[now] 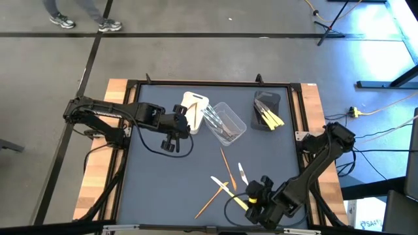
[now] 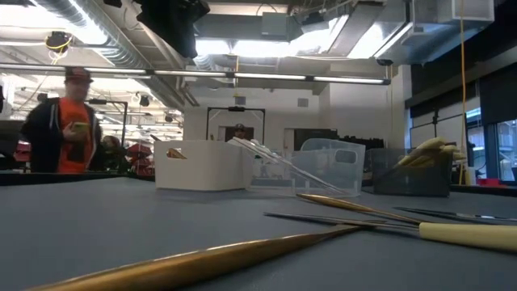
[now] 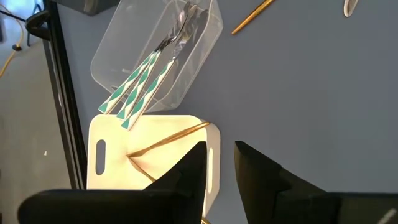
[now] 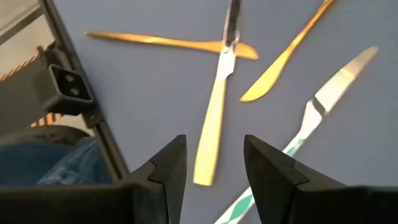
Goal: Sort silverware by color (type)
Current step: Put the yellow knife into the black bin
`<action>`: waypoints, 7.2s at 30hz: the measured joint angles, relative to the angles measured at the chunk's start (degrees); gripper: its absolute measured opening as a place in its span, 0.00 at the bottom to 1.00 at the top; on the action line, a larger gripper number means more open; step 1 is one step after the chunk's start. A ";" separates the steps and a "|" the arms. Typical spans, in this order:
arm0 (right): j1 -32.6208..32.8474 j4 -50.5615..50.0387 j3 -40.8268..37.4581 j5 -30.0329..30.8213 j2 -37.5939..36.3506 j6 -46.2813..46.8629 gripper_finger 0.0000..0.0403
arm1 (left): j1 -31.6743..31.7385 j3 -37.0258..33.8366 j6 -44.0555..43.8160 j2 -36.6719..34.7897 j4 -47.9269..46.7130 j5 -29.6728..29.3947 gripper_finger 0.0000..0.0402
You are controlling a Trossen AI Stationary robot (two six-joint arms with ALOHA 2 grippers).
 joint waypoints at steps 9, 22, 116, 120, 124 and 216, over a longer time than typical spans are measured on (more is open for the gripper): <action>0.00 4.87 0.00 -0.85 3.02 -0.45 0.37 | 0.00 0.00 0.00 0.00 0.01 -0.02 0.19; -0.01 6.06 0.00 -1.92 8.51 -1.69 0.37 | 0.00 0.00 0.00 0.00 0.01 -0.02 0.19; -0.42 -25.80 10.38 2.44 6.62 -9.30 0.16 | -0.01 0.00 -0.14 0.02 0.42 0.00 0.19; -1.66 -31.78 10.40 2.48 2.04 -9.28 0.16 | 0.00 0.00 -0.22 0.02 0.69 0.00 0.19; -3.61 -38.10 10.40 1.64 -3.09 -9.26 0.16 | -0.01 0.00 -0.22 0.02 1.22 0.00 0.19; -88.52 -22.76 -19.04 -28.86 -23.03 -54.35 0.16 | 0.00 0.00 -9.51 0.02 13.53 0.02 0.19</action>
